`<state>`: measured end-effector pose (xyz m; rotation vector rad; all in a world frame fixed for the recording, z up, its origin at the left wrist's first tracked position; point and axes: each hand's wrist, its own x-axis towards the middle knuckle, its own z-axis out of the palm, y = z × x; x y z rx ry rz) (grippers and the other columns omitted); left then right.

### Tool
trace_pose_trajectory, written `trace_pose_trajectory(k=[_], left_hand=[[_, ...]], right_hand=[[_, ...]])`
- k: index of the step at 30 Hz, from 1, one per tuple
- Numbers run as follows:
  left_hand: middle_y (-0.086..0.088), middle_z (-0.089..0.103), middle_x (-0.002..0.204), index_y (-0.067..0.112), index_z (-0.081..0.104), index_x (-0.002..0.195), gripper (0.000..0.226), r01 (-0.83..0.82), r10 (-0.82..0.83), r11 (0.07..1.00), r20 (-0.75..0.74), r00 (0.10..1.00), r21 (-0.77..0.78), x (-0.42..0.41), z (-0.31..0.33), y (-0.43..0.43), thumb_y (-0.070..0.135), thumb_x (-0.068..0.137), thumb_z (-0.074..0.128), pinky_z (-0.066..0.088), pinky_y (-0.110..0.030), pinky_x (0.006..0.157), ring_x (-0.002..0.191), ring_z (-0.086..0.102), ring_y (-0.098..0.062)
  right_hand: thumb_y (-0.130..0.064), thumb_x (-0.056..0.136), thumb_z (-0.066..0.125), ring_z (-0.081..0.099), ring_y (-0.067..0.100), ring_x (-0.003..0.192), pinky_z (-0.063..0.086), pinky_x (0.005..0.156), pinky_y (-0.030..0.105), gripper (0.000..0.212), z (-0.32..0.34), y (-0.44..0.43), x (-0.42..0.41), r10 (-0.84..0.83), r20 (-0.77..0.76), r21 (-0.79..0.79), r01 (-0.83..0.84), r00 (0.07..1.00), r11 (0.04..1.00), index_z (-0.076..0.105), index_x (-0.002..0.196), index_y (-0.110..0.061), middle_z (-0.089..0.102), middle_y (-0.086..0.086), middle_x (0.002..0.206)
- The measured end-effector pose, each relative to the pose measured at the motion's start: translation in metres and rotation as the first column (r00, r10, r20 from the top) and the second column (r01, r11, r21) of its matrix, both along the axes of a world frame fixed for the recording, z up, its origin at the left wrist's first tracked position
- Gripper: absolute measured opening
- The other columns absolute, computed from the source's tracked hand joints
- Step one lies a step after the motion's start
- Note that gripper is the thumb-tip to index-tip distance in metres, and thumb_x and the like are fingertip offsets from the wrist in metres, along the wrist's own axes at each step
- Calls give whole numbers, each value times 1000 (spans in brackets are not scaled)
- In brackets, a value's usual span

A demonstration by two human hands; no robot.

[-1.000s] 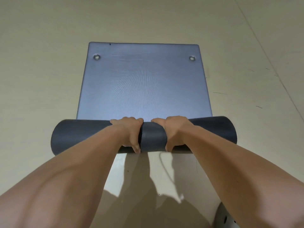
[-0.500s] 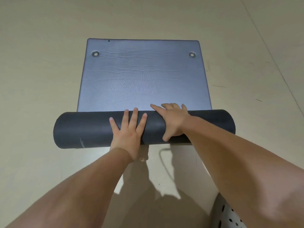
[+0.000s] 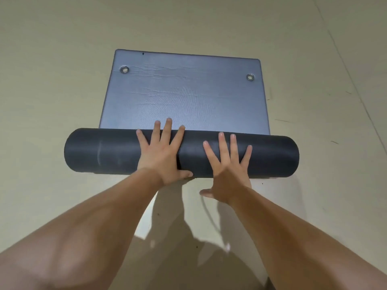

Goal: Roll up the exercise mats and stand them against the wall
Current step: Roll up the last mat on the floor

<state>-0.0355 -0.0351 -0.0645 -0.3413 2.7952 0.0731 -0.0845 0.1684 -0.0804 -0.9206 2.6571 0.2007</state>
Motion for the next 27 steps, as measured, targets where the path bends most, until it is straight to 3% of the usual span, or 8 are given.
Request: trace_pose_trajectory(k=[3, 7, 9, 14, 16, 18, 23, 27], left_hand=[[-12, -21, 168, 22, -18, 160, 136, -7, 5, 999, -33, 999, -52, 15, -10, 11, 94, 66, 49, 2, -77, 114, 154, -20, -39], [-12, -27, 166, 23, -26, 157, 155, -71, 71, 997, 30, 997, -3, -5, -16, 7, 96, 52, 61, -5, -76, 113, 151, -28, -38], [-11, -23, 167, 24, -24, 157, 160, -67, 65, 997, 56, 996, 29, -25, -14, -4, 93, 46, 69, -8, -75, 113, 152, -26, -36], [-8, -11, 170, 26, -17, 160, 164, -48, 39, 998, 203, 978, 36, -80, 4, -30, 91, 39, 73, -3, -74, 116, 156, -14, -35], [-10, -10, 170, 24, -18, 160, 159, 7, -7, 1000, 243, 970, 2, -91, 10, -31, 93, 45, 68, -2, -74, 116, 156, -12, -37], [-11, -9, 170, 24, -15, 161, 151, 32, -30, 999, 233, 972, -7, -92, 10, -28, 87, 54, 71, -1, -74, 116, 156, -9, -38], [-13, 10, 167, 25, -5, 161, 120, 53, -48, 998, 133, 990, -39, -85, 3, -32, 49, 76, 77, 10, -70, 119, 155, 7, -36], [-9, 29, 156, 28, 8, 159, 113, 76, -75, 997, 140, 987, -4, -80, 12, -31, 44, 72, 79, 18, -69, 117, 146, 26, -32]], right_hand=[[-93, 60, 67, -32, 42, 153, -9, 117, 76, 151, 3, -15, -33, -14, 6, -5, 14, 1000, 1000, -38, 153, -37, -37, 12, 166], [-95, 55, 66, -27, 42, 155, -10, 118, 75, 151, 7, -30, -69, -22, 48, -6, 22, 999, 1000, -28, 158, -37, -28, 11, 170], [-94, 56, 66, -25, 43, 156, -7, 118, 76, 151, 7, -33, -69, -4, -6, -41, 4, 1000, 999, -25, 160, -33, -24, 14, 171], [-69, 70, 82, -15, 41, 158, -2, 118, 78, 146, -1, -46, -62, 9, -72, 30, -7, 997, 1000, -25, 161, -28, -16, 18, 172], [-48, 79, 84, -5, 39, 160, 3, 119, 77, 132, 0, -55, -78, 4, -92, 32, -1, 996, 999, -17, 163, -32, -4, 17, 174], [-37, 80, 83, 0, 35, 160, 3, 121, 74, 128, 6, -64, -99, -14, -20, 53, 16, 1000, 998, -14, 163, -37, 2, 13, 174], [-29, 70, 86, 26, 33, 151, 12, 121, 73, 127, 20, -75, -121, -4, 101, 110, -7, 995, 994, 0, 163, -37, 33, 10, 160], [-31, 66, 86, 52, 31, 130, 29, 115, 69, 117, 26, -68, -116, 51, 112, 99, -62, 992, 993, 15, 159, -38, 56, 4, 137]])
